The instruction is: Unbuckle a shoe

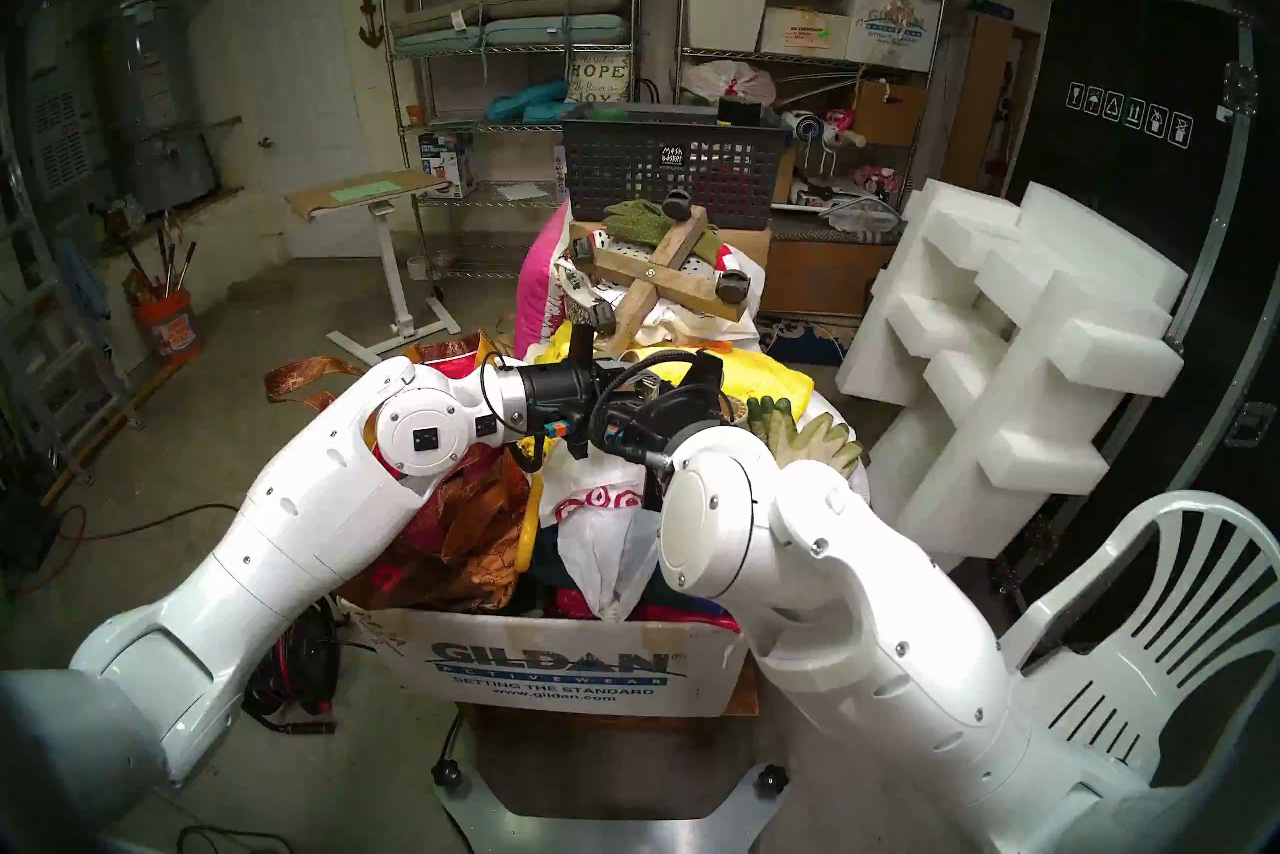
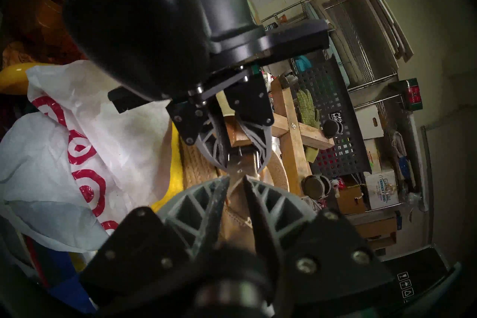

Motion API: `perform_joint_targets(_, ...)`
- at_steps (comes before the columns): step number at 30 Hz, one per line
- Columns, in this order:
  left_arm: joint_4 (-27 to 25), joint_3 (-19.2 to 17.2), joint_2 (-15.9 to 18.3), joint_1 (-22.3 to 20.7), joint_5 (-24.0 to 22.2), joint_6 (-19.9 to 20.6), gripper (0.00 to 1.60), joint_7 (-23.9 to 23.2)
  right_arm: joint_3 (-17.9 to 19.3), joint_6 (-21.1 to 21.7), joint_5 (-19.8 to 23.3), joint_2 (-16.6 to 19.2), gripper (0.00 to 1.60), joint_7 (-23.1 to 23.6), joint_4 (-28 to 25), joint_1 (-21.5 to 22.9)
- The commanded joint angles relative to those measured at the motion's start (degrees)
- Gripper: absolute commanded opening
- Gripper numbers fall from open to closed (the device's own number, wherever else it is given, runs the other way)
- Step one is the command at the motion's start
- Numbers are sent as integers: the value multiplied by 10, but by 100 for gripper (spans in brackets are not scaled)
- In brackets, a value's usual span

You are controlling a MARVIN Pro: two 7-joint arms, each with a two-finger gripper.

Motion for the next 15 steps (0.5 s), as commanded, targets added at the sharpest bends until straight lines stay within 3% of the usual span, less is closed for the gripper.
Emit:
perform_joint_targets(1, -14, -6, -6, -6, -4, 0, 0, 7, -6, 22, -25, -8, 70, -2, 1, 19)
perform_joint_targets(15, -19, -11, -6, -2, -1, 3, 0, 11, -15, 22, -49, -15, 68, 12, 11, 34)
